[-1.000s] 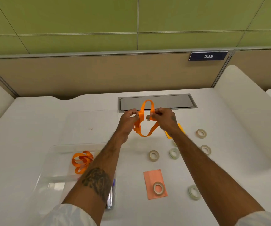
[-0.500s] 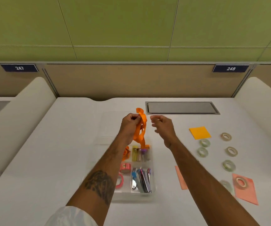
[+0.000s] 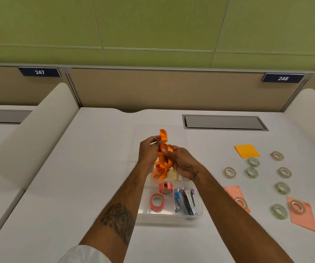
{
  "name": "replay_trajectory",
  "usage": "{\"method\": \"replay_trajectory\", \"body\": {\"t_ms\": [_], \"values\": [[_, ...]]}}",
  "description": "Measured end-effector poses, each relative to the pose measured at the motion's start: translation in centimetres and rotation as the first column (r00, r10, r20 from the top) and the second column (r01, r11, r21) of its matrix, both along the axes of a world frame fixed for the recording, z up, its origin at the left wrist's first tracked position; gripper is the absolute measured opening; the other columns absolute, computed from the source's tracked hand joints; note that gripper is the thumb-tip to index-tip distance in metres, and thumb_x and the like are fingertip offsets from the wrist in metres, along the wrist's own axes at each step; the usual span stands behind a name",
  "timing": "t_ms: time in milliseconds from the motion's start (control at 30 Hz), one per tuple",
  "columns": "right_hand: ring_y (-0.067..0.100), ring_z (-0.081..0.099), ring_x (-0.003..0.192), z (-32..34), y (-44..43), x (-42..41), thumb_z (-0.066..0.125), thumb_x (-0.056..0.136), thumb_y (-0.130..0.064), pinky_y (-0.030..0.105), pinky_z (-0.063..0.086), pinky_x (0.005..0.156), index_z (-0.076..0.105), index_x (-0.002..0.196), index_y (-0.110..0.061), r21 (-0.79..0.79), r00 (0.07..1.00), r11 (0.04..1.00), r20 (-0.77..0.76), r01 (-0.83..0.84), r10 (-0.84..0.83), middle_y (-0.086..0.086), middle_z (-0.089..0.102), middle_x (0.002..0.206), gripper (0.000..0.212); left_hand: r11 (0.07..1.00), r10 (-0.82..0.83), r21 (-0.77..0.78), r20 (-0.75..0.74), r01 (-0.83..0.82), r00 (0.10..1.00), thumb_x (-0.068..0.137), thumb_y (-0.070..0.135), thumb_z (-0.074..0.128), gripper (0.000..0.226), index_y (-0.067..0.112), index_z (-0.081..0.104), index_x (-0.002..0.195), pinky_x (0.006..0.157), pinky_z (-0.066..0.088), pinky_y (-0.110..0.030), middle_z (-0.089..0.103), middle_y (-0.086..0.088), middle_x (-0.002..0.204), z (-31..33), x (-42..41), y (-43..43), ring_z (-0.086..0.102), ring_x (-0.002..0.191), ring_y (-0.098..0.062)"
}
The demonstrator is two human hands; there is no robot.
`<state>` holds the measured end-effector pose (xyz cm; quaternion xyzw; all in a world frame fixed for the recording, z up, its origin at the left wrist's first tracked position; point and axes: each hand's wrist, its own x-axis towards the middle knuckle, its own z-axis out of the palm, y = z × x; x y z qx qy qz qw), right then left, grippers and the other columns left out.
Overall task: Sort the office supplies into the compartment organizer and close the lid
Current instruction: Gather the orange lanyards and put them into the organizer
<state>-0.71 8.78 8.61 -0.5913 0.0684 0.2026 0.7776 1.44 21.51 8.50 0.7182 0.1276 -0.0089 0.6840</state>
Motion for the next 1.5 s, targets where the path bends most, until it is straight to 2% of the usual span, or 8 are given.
{"method": "replay_trajectory", "body": {"t_ms": [200,433,633,733,933,1167,1300,1500], "values": [[0.036,0.061,0.114,-0.5,0.7,1.2,0.052,0.097,-0.011,0.049,0.047,0.102,0.041,0.143,-0.013,-0.041,0.991,0.993,-0.064,0.111,-0.114,0.021,0.057,0.132,0.047,0.975,-0.166,0.153,-0.002,0.164,0.986,0.094,0.018,0.063,0.034,0.012,0.063,0.127,0.098,0.051,-0.034,0.062,-0.005,0.131,-1.9,0.1,1.4,0.06,0.117,-0.023],[0.035,0.065,0.104,-2.0,1.1,2.2,0.059,0.093,-0.008,0.049,0.052,0.096,0.061,0.125,-0.006,-0.254,0.998,0.965,0.03,0.064,-0.059,0.02,0.067,0.115,0.032,0.962,-0.263,0.05,-0.077,0.268,0.962,0.092,0.007,0.061,0.027,0.012,0.068,0.117,0.094,0.055,-0.04,0.071,-0.008,0.111,-3.4,0.9,2.4,0.067,0.104,-0.023],[0.034,0.067,0.099,-3.3,1.2,3.2,0.066,0.088,-0.005,0.047,0.053,0.095,0.071,0.104,-0.006,-0.409,0.991,0.903,0.02,0.129,-0.133,0.017,0.07,0.106,0.017,0.969,-0.247,-0.057,-0.173,0.241,0.953,0.088,-0.002,0.059,0.057,0.022,0.043,0.137,0.072,0.058,-0.028,0.059,-0.008,0.132,-4.8,1.3,3.0,0.063,0.106,-0.024],[0.031,0.065,0.103,-4.1,1.3,3.4,0.067,0.087,-0.006,0.048,0.052,0.097,0.072,0.101,-0.006,-0.486,0.989,0.863,0.027,0.14,-0.145,0.014,0.07,0.109,0.015,0.948,-0.255,0.151,-0.159,0.278,0.954,0.089,-0.002,0.059,0.061,0.021,0.038,0.142,0.08,0.058,-0.031,0.053,-0.009,0.14,-5.6,1.8,3.9,0.058,0.118,-0.027],[0.025,0.061,0.109,-5.0,2.5,3.6,0.063,0.091,-0.013,0.04,0.049,0.101,0.073,0.105,-0.011,-0.722,0.993,0.681,0.087,0.121,-0.085,0.009,0.068,0.117,0.017,0.544,-0.347,0.811,-0.016,0.215,0.938,0.1,0.022,0.047,0.042,0.019,0.044,0.142,0.11,0.041,-0.036,0.049,-0.003,0.147,-7.9,1.8,6.2,0.049,0.133,-0.021],[0.025,0.061,0.109,-6.0,4.4,3.3,0.048,0.1,-0.024,0.031,0.045,0.098,0.06,0.123,-0.007,-0.925,0.981,0.373,0.006,-0.068,0.196,0.012,0.064,0.121,0.031,0.0,-0.4,0.963,-0.247,0.27,0.883,0.101,0.054,0.017,0.064,0.025,0.005,0.156,0.12,0.005,-0.05,0.003,-0.007,0.164,-11.3,2.0,8.0,0.001,0.151,-0.027],[0.026,0.056,0.116,-7.1,4.3,2.1,0.049,0.1,-0.026,0.013,0.043,0.091,0.05,0.13,-0.005,-0.911,0.935,0.296,-0.198,-0.286,0.293,0.014,0.057,0.129,0.036,-0.029,-0.386,0.965,-0.25,0.259,0.888,0.097,0.06,0.012,0.067,0.029,-0.002,0.155,0.119,0.0,-0.054,-0.005,-0.007,0.164,-12.6,1.8,8.3,-0.005,0.151,-0.029],[0.024,0.059,0.112,-5.7,4.7,2.4,0.05,0.098,-0.028,0.032,0.046,0.102,0.051,0.125,-0.004,-0.959,0.888,0.121,-0.182,-0.255,0.422,0.013,0.062,0.122,0.036,-0.023,-0.383,0.969,-0.234,0.244,0.894,0.095,0.062,0.011,0.07,0.029,-0.006,0.154,0.119,-0.001,-0.054,-0.011,-0.007,0.164,-13.1,1.8,8.4,-0.008,0.151,-0.029]]}}
